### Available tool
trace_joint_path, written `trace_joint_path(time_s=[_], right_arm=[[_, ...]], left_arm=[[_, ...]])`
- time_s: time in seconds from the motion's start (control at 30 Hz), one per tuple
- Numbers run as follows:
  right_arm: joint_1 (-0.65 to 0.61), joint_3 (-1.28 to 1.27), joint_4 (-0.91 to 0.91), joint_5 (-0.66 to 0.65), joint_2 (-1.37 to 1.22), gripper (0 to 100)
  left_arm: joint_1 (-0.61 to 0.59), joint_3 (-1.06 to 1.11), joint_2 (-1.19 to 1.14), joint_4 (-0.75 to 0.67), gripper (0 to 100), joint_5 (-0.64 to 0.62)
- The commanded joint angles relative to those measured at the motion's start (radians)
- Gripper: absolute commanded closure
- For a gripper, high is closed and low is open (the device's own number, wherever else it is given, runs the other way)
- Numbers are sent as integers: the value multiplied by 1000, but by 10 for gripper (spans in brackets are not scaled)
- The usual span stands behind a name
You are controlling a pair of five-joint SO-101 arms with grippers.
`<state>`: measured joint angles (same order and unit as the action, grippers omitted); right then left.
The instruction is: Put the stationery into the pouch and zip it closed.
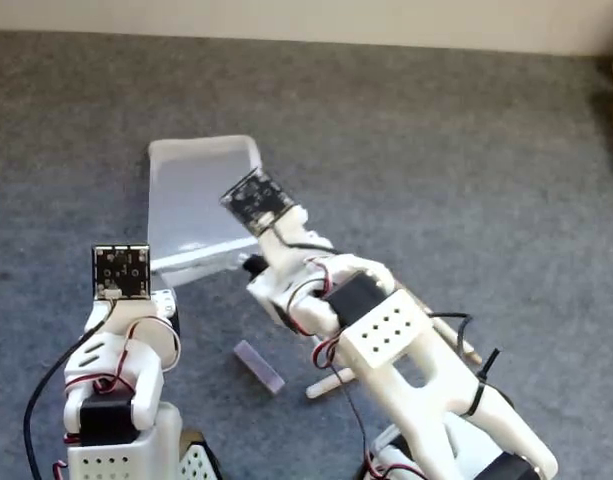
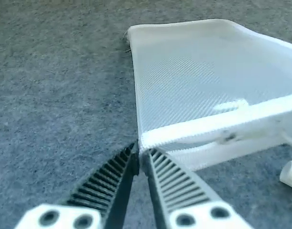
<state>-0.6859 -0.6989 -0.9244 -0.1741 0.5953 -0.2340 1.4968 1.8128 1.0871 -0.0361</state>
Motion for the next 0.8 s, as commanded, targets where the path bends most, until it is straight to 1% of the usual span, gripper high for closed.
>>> trace_joint_path(time_s=[0.0,0.3,0.77], right_arm=[[62,16,-22,12,42,993],[147,21,-28,12,44,993],[234,25,-28,12,44,993]], left_arm=[[-41,-50,5,-18,994,-6],[-41,-50,5,-18,994,-6],[-67,-50,5,-18,994,-6]])
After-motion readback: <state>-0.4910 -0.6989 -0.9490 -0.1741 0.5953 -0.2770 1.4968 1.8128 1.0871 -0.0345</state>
